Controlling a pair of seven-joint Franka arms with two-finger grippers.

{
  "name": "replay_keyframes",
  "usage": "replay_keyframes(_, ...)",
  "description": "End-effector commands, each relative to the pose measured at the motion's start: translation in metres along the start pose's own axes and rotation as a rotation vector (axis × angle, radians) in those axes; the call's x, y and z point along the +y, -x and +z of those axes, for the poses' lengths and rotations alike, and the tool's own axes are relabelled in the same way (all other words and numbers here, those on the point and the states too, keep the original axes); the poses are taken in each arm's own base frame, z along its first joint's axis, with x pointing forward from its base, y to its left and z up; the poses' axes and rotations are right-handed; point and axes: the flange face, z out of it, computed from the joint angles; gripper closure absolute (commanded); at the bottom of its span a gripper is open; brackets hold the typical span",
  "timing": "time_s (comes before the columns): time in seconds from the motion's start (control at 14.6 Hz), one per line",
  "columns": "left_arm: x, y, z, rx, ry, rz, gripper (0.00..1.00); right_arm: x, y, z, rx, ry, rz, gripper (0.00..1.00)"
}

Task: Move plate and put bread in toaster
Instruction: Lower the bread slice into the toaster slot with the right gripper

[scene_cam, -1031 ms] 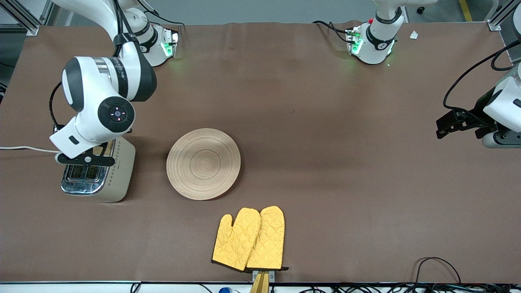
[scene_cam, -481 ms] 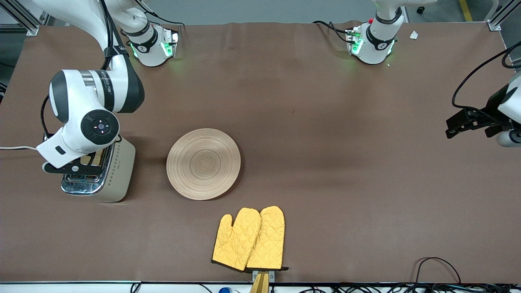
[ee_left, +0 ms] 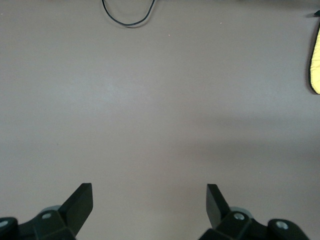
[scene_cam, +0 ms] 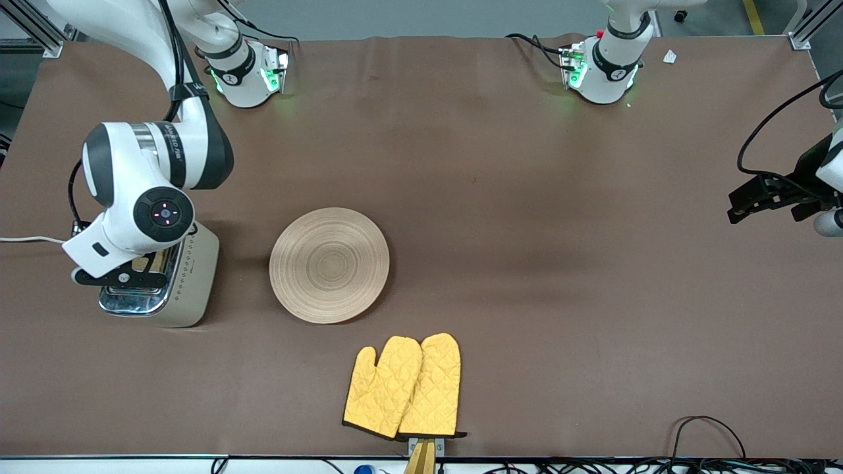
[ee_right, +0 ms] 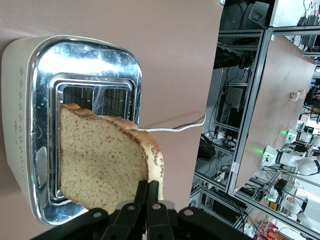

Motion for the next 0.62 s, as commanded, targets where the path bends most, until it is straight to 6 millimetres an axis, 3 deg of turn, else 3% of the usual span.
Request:
replay_keyframes(0.0, 0.008, 0.004, -0.008, 0.011, 0.0, 0.014, 0.0, 0.002, -0.005, 0.007, 0.007, 0.017, -0.006, 1.0)
replay_keyframes(0.55, 0.009, 0.004, -0.008, 0.009, 0.0, 0.017, 0.0, 0.01, -0.014, 0.023, 0.013, 0.015, 0.004, 1.0)
